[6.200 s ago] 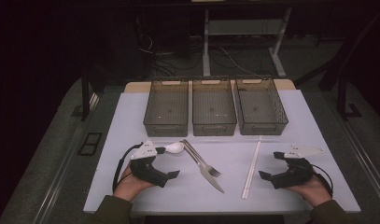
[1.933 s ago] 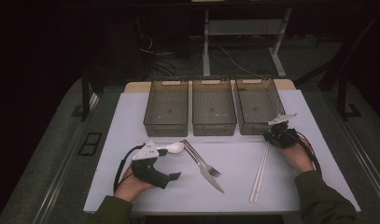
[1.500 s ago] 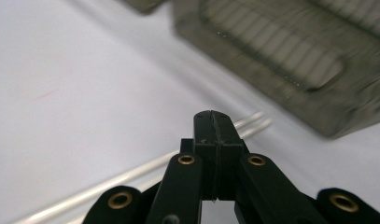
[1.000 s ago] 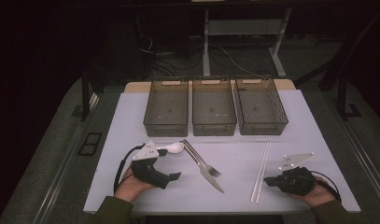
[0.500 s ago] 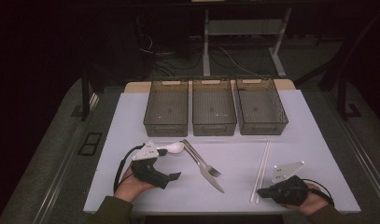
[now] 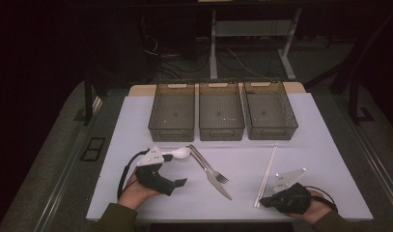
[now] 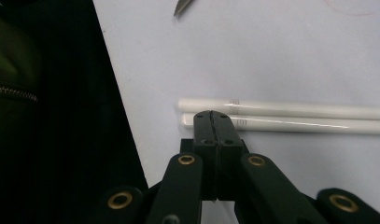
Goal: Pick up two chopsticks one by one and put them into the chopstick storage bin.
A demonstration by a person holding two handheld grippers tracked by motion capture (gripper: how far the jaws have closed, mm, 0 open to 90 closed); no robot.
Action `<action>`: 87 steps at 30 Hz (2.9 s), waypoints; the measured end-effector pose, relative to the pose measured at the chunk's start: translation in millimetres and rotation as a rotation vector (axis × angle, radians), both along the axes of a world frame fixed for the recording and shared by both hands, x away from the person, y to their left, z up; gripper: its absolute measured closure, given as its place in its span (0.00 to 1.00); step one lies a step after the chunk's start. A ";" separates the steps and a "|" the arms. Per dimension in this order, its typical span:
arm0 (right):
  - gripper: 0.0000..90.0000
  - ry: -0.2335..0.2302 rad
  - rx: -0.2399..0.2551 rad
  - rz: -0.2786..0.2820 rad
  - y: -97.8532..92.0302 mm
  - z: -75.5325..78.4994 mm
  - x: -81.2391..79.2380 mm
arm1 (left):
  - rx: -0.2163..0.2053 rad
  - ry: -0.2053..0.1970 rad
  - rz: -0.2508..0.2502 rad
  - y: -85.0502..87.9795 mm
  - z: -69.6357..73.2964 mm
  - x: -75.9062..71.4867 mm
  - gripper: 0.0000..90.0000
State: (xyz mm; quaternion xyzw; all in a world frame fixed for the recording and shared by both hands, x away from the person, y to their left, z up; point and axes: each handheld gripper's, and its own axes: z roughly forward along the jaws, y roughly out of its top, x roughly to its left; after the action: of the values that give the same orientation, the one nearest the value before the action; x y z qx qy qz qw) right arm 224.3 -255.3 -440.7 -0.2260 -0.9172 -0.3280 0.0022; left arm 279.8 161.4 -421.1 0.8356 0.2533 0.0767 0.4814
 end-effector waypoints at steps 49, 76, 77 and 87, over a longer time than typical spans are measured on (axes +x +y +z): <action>0.99 -0.059 0.027 0.043 67.7 -3.3 37.1 | -0.003 -0.004 -0.003 0.0 0.8 -0.4 0.01; 0.99 -0.212 -0.036 -0.400 -11.7 11.5 126.6 | -0.005 0.002 -0.002 -0.9 0.1 -0.6 0.01; 0.99 -0.214 -0.043 -0.417 -15.8 10.8 130.6 | -0.005 0.001 -0.003 -0.9 0.0 -0.6 0.01; 0.99 -0.229 -0.064 -0.458 -24.8 1.6 151.6 | -0.004 0.001 -0.005 -0.7 -0.3 -0.1 0.01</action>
State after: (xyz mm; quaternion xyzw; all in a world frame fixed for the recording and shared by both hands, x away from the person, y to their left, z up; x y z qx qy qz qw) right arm 375.9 -280.0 -439.1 -0.3891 -0.8463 -0.3144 -0.1830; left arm 279.7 160.7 -421.4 0.8354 0.2517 0.0744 0.4829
